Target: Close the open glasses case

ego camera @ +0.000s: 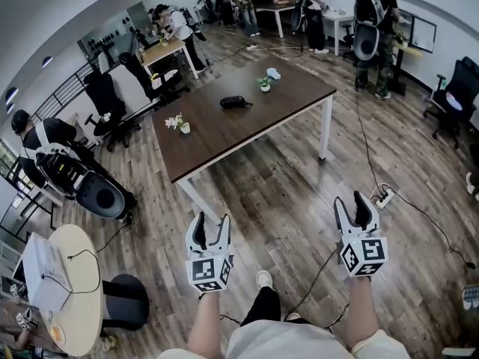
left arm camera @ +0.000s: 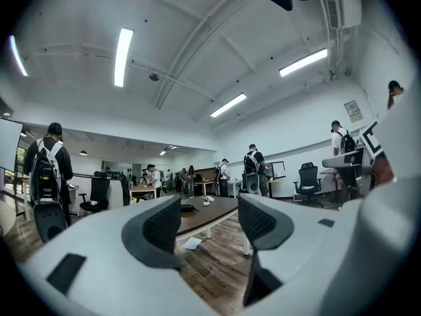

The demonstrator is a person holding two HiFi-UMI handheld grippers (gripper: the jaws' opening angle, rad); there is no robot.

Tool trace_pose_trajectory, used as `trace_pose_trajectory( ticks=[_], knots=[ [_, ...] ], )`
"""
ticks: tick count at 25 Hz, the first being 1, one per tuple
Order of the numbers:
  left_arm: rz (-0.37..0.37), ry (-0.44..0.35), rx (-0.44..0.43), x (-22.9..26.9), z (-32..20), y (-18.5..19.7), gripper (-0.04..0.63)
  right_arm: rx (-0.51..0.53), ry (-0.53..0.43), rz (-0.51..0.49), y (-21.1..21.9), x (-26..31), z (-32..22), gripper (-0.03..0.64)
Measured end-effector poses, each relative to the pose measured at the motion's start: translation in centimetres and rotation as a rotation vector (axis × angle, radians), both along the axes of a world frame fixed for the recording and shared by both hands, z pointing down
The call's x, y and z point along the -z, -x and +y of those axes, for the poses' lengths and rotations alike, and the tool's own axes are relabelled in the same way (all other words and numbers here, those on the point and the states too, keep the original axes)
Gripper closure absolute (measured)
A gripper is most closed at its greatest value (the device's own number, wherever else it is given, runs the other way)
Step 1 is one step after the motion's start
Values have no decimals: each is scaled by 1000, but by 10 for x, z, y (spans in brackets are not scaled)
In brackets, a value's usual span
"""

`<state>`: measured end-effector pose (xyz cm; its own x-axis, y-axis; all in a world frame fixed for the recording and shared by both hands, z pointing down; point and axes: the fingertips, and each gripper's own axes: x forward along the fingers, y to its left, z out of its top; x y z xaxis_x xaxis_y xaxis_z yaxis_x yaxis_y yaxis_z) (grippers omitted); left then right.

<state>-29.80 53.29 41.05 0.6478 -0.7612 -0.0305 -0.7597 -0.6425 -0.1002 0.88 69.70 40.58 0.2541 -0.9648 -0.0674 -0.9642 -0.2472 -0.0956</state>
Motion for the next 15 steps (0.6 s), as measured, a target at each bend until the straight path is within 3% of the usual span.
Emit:
trace_pose_trajectory(
  ticks=[6,15],
  knots=[
    [38,1,12,0,-78,4,319,26,9,44,5,13,-84,393],
    [6,-11,42,4,-207,18,319,84,46,68,19,19,-233,390]
  ],
)
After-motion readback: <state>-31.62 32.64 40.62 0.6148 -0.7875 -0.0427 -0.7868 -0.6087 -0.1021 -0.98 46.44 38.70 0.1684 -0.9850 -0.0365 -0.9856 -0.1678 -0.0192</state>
